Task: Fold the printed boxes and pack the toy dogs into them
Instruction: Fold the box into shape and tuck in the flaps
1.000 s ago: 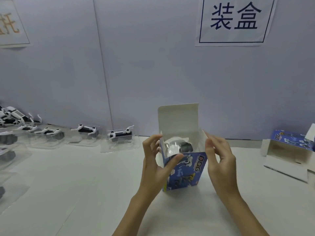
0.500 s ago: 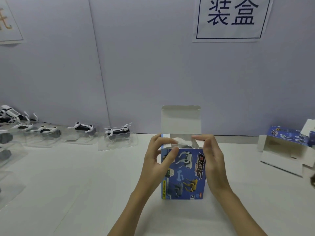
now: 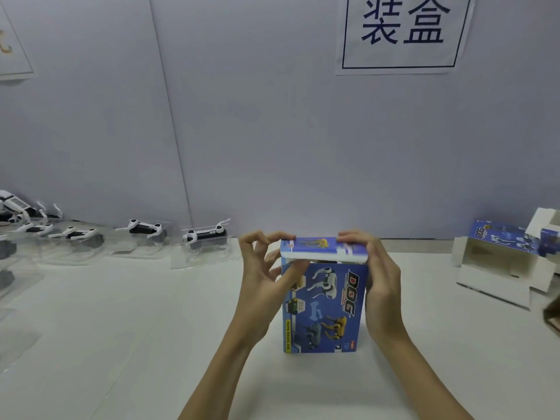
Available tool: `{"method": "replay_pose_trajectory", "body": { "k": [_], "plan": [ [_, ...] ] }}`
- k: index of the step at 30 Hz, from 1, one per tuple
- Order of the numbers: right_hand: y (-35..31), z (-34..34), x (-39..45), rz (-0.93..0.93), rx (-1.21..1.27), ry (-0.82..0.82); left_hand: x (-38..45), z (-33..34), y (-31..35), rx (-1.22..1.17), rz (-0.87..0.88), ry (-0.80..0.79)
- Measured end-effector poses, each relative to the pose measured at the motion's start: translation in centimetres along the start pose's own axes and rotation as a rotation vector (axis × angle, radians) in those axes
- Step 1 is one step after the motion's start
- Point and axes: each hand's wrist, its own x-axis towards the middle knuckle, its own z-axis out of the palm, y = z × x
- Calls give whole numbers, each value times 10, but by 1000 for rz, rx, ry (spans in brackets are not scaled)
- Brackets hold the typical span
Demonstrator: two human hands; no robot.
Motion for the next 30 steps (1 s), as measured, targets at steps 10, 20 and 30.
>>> {"method": "replay_pose_trajectory", "body": {
  "k": [10, 20, 30],
  "plan": [
    [11, -4, -4, -159, -303, -143, 1, -7, -10, 185, -50, -62],
    [6, 20, -18, 136, 28, 173, -11, 8, -23, 1016, 404, 126],
    [6, -4, 0, 299, -73, -186, -4, -19, -21, 1094, 412, -136]
  ]
}}
